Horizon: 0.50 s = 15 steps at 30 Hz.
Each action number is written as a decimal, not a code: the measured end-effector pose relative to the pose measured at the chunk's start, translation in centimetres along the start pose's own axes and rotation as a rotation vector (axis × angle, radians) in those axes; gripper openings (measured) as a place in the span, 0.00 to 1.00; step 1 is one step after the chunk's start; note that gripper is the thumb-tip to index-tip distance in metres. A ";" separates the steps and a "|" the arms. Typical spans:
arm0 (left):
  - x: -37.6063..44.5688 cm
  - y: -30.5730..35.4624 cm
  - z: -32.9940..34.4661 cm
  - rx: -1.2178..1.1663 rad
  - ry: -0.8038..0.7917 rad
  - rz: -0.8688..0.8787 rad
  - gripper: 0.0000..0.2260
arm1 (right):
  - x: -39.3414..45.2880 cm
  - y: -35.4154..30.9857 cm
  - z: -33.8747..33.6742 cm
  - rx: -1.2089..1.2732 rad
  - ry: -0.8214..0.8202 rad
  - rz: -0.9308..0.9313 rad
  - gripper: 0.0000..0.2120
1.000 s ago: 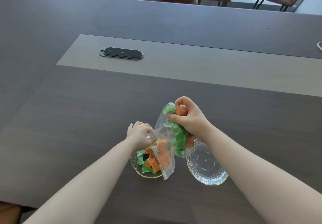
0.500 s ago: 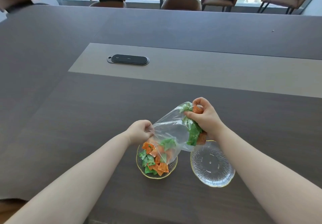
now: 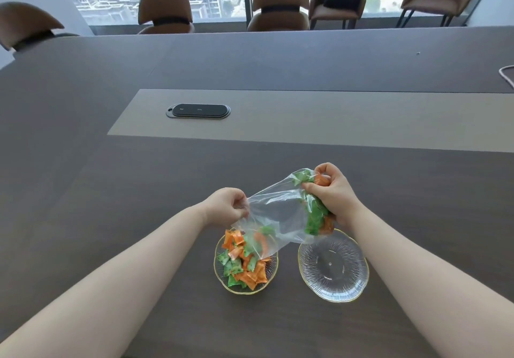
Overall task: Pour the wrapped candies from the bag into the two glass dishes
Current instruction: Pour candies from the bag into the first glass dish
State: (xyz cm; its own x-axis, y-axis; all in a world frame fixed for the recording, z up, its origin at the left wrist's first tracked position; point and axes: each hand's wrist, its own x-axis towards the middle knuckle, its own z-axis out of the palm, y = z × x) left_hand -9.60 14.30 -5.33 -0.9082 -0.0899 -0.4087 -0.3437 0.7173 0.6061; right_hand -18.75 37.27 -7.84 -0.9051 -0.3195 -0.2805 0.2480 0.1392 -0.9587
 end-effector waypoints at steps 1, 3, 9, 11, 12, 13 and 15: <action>0.0 0.3 -0.1 0.012 -0.010 0.006 0.06 | 0.0 0.1 -0.2 0.004 -0.001 0.004 0.13; -0.2 1.0 -0.4 0.041 -0.021 0.019 0.05 | -0.1 0.1 -0.5 0.011 -0.006 0.015 0.13; -0.3 1.9 -0.5 0.063 0.000 0.032 0.06 | -0.1 0.3 -0.9 0.024 -0.001 0.022 0.12; -0.2 2.1 -0.4 0.068 0.005 0.028 0.06 | 0.0 0.3 -1.2 0.017 0.005 0.022 0.12; -0.1 2.2 -0.3 0.067 0.005 0.023 0.06 | 0.0 0.3 -1.3 0.014 0.006 0.023 0.12; -0.1 2.4 -0.2 0.064 0.001 0.020 0.07 | 0.0 0.3 -1.5 0.014 0.006 0.025 0.12; 0.0 2.7 0.0 0.063 -0.017 0.015 0.08 | -0.1 0.5 -1.9 0.011 0.006 0.033 0.12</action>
State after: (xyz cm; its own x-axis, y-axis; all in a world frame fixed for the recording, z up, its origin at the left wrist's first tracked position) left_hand -10.50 16.28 -3.70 -0.9087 -0.0677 -0.4119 -0.3142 0.7607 0.5680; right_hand -19.23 39.17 -8.22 -0.8983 -0.3092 -0.3121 0.2818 0.1395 -0.9493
